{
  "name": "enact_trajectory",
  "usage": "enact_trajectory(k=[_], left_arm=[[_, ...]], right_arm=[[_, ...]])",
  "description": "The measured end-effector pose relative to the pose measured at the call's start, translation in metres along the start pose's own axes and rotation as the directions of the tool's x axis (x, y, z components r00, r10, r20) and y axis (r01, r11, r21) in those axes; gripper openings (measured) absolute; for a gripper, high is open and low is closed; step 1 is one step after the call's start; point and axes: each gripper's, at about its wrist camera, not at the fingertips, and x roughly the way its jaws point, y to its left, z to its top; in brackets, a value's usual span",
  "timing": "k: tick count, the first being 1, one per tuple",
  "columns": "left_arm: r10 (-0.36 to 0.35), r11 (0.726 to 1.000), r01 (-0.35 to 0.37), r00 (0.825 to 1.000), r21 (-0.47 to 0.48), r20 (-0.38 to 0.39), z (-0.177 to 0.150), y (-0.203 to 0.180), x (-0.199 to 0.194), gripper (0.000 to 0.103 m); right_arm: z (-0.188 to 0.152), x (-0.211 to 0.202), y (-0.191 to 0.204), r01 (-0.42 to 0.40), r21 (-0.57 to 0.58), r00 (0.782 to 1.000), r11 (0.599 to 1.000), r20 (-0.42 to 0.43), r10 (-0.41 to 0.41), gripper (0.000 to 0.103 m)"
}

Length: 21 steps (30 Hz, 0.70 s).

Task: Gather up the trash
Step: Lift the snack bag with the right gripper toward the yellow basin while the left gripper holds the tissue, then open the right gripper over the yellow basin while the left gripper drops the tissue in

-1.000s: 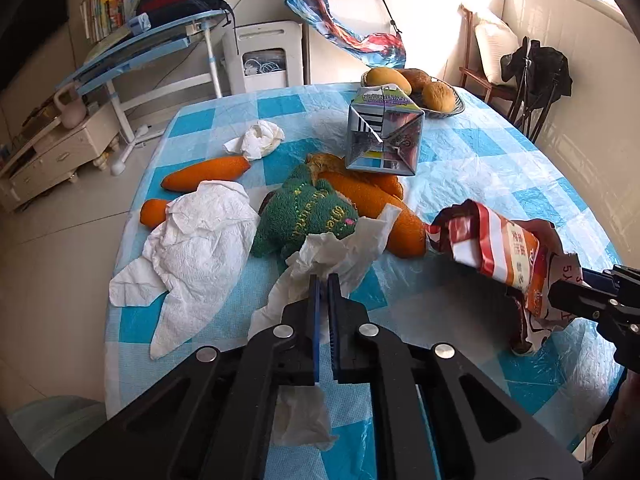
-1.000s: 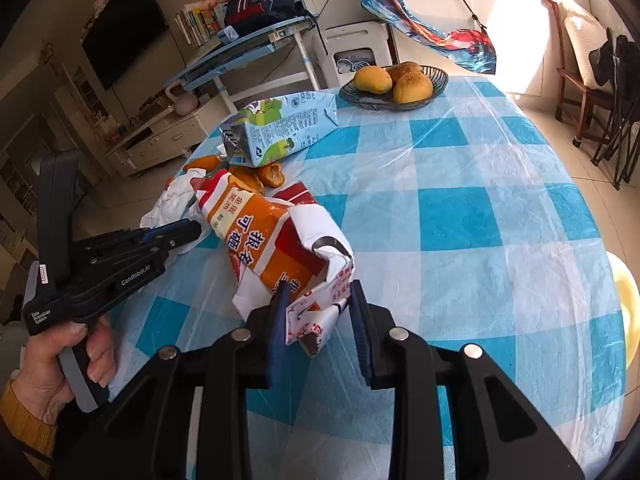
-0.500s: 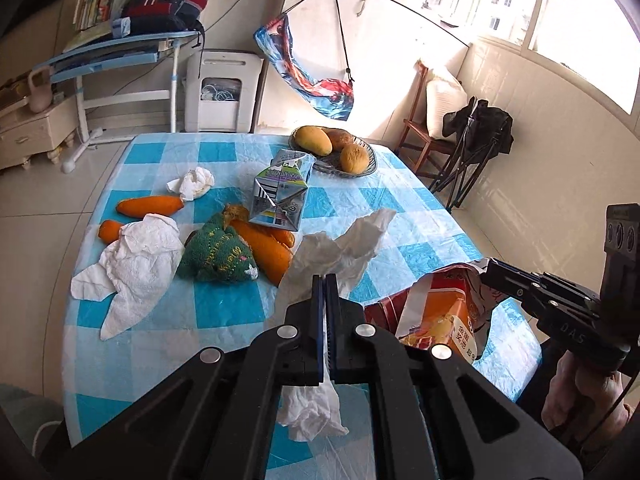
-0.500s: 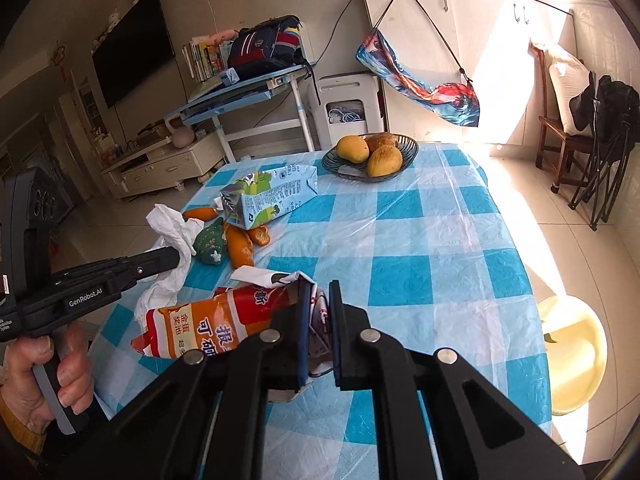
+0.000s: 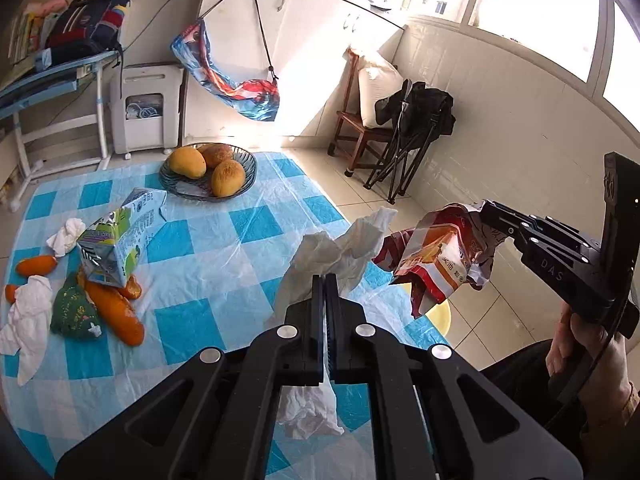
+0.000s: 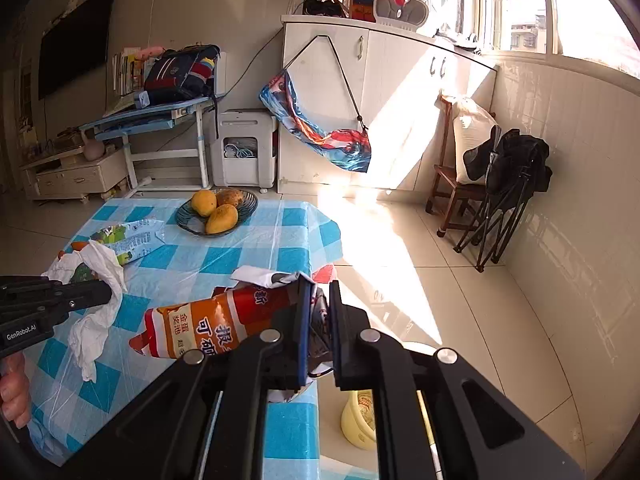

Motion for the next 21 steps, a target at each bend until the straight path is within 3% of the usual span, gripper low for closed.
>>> enact_trajectory(k=[7, 15, 18, 20, 21], left_arm=[[-0.080, 0.995, 0.082, 0.996, 0.054, -0.042, 0.022, -0.058, 0.049, 0.003], [-0.135, 0.986, 0.143, 0.987, 0.086, -0.088, 0.036, -0.112, 0.095, 0.003], [-0.146, 0.982, 0.157, 0.983, 0.103, -0.109, 0.036, -0.129, 0.109, 0.003], [-0.150, 0.980, 0.164, 0.981, 0.114, -0.122, 0.037, -0.138, 0.118, 0.003], [-0.153, 0.979, 0.168, 0.980, 0.117, -0.129, 0.037, -0.142, 0.122, 0.003]], right_arm=[[-0.001, 0.021, -0.043, 0.170, -0.044, 0.980, 0.984, -0.093, -0.174, 0.010], [-0.016, 0.058, -0.088, 0.300, -0.092, 0.913, 0.949, -0.259, -0.314, 0.011], [-0.019, 0.062, -0.102, 0.316, -0.039, 0.905, 0.948, -0.287, -0.313, 0.023], [-0.017, 0.056, -0.111, 0.324, 0.011, 0.914, 0.946, -0.259, -0.311, 0.035], [-0.015, 0.050, -0.115, 0.324, 0.047, 0.922, 0.945, -0.237, -0.305, 0.035]])
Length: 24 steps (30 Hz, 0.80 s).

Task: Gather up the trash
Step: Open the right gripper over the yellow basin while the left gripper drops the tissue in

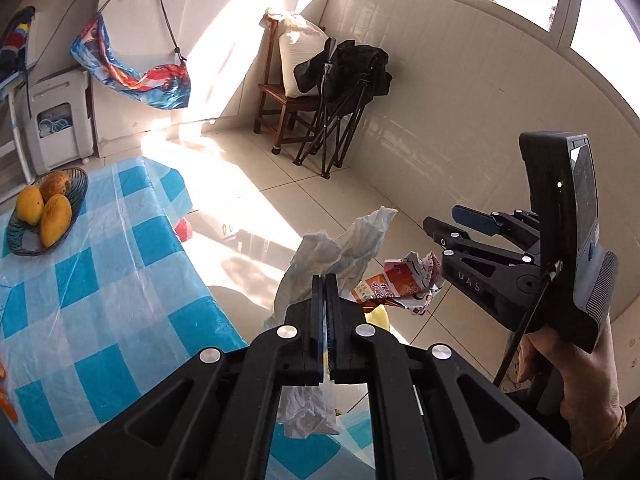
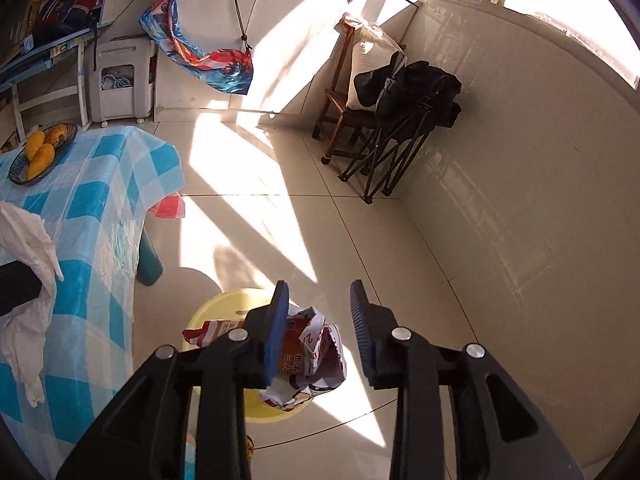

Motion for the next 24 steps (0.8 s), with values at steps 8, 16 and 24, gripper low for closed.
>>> enact_trajectory(k=[8, 16, 24], left_arm=[[-0.030, 1.000, 0.030, 0.998, 0.000, -0.052, 0.009, -0.014, 0.039, 0.003], [-0.061, 0.997, 0.065, 0.993, 0.032, -0.100, 0.026, -0.035, 0.079, 0.003], [-0.057, 0.995, 0.070, 0.979, 0.064, -0.198, 0.032, -0.053, 0.123, 0.020]], right_arm=[[0.000, -0.074, -0.024, -0.144, 0.185, 0.917, 0.972, 0.394, 0.061, 0.071], [-0.011, -0.116, -0.025, -0.232, 0.230, 0.793, 0.945, 0.607, 0.047, 0.086], [-0.006, -0.106, -0.035, -0.244, 0.282, 0.777, 0.928, 0.629, 0.014, 0.088]])
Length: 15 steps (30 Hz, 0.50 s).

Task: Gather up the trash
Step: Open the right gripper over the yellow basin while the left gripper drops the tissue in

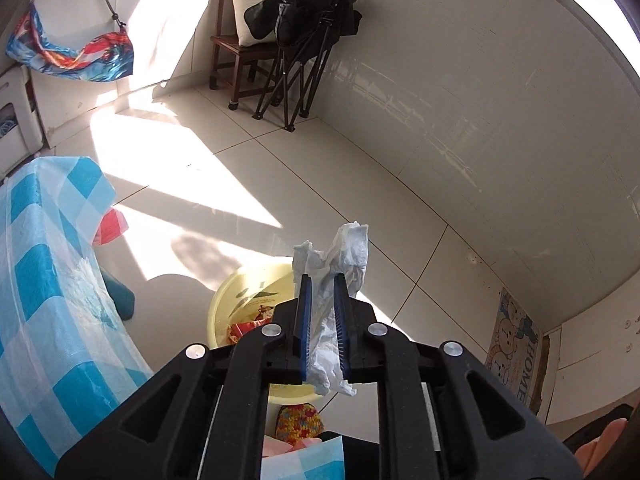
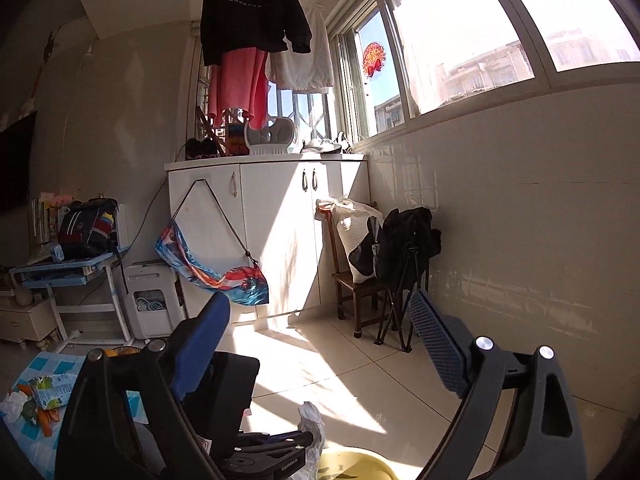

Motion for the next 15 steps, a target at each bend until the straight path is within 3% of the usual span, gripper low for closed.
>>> enact_trajectory(k=[1, 3, 10, 15], left_arm=[[0.012, 1.000, -0.012, 1.000, 0.001, 0.008, 0.000, -0.001, -0.002, 0.030], [0.040, 0.999, -0.040, 0.999, -0.002, 0.031, -0.002, 0.001, -0.008, 0.039], [0.163, 0.987, -0.162, 0.985, -0.022, 0.060, -0.020, 0.019, -0.036, 0.045], [0.243, 0.970, -0.241, 0.966, -0.037, 0.089, -0.037, 0.029, -0.063, 0.050]], right_arm=[[0.000, -0.001, 0.000, 0.000, 0.003, 1.000, 1.000, 0.005, 0.000, 0.088], [0.001, -0.001, -0.001, -0.003, 0.011, 1.000, 1.000, 0.008, 0.003, 0.088], [-0.003, -0.002, 0.000, -0.007, 0.045, 1.000, 0.999, -0.015, 0.007, 0.090], [-0.005, 0.000, 0.007, -0.013, 0.034, 0.999, 0.999, -0.032, 0.014, 0.092]])
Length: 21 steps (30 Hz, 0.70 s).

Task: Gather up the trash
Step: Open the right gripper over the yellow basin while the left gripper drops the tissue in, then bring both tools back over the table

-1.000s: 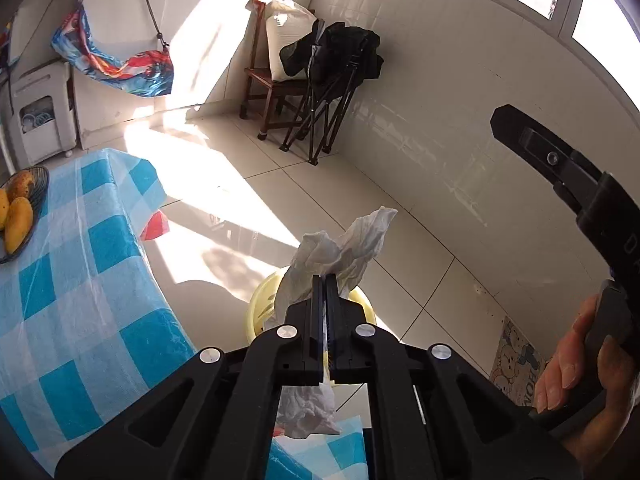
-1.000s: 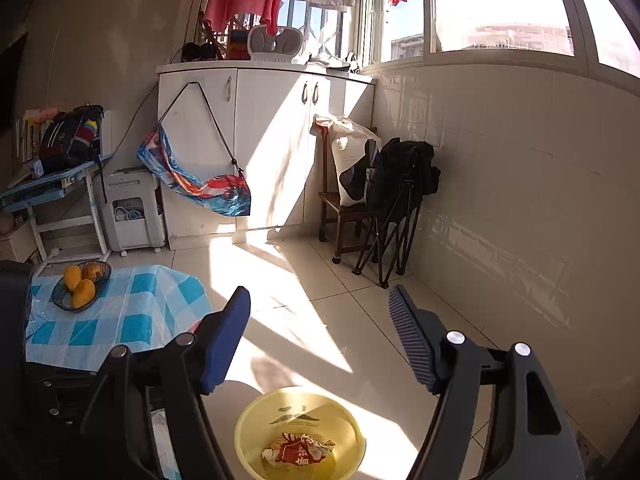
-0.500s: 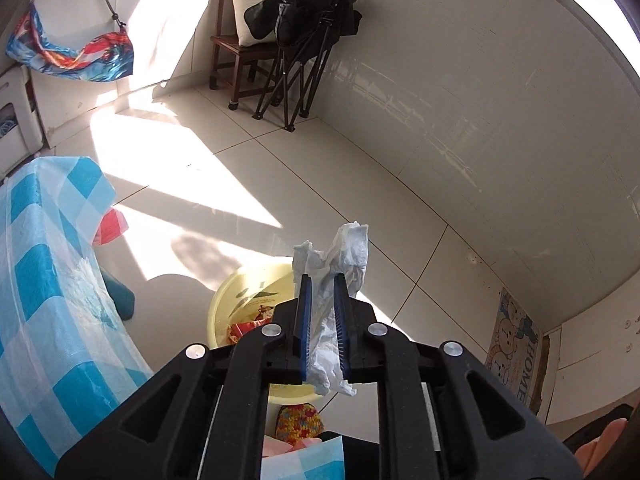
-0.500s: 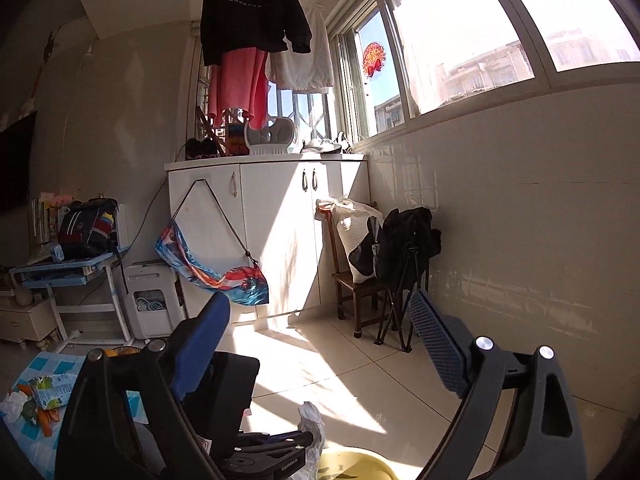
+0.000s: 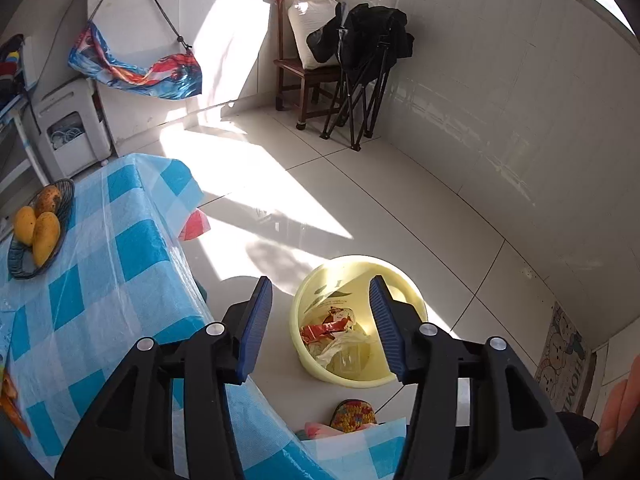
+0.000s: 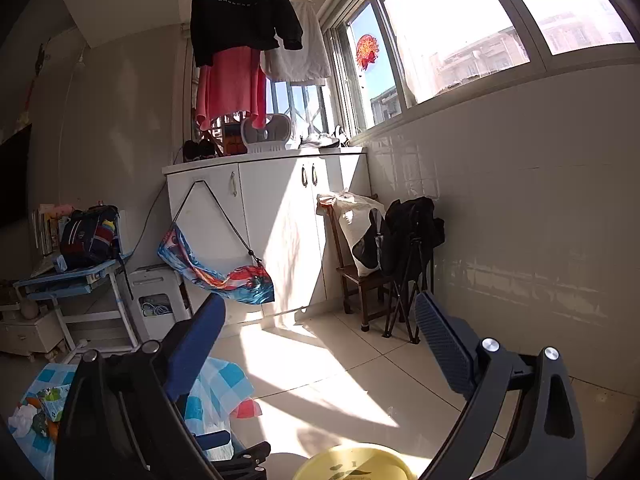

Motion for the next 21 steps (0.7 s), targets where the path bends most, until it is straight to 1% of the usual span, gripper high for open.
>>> enact_trajectory(k=[10, 17, 21], left_arm=[[0.105, 0.994, -0.103, 0.993, -0.039, 0.052, -0.024, 0.035, -0.051, 0.058], [0.157, 0.984, -0.151, 0.985, -0.095, 0.068, -0.040, 0.064, -0.080, 0.062], [0.184, 0.977, -0.174, 0.980, -0.124, 0.071, -0.049, 0.077, -0.090, 0.066]], right_arm=[[-0.005, 0.005, 0.026, -0.059, -0.050, 0.998, 0.997, -0.033, 0.057, 0.092], [-0.008, 0.010, 0.050, -0.104, -0.102, 0.993, 0.989, -0.059, 0.098, 0.093], [-0.010, 0.012, 0.063, -0.131, -0.131, 0.990, 0.983, -0.073, 0.122, 0.093]])
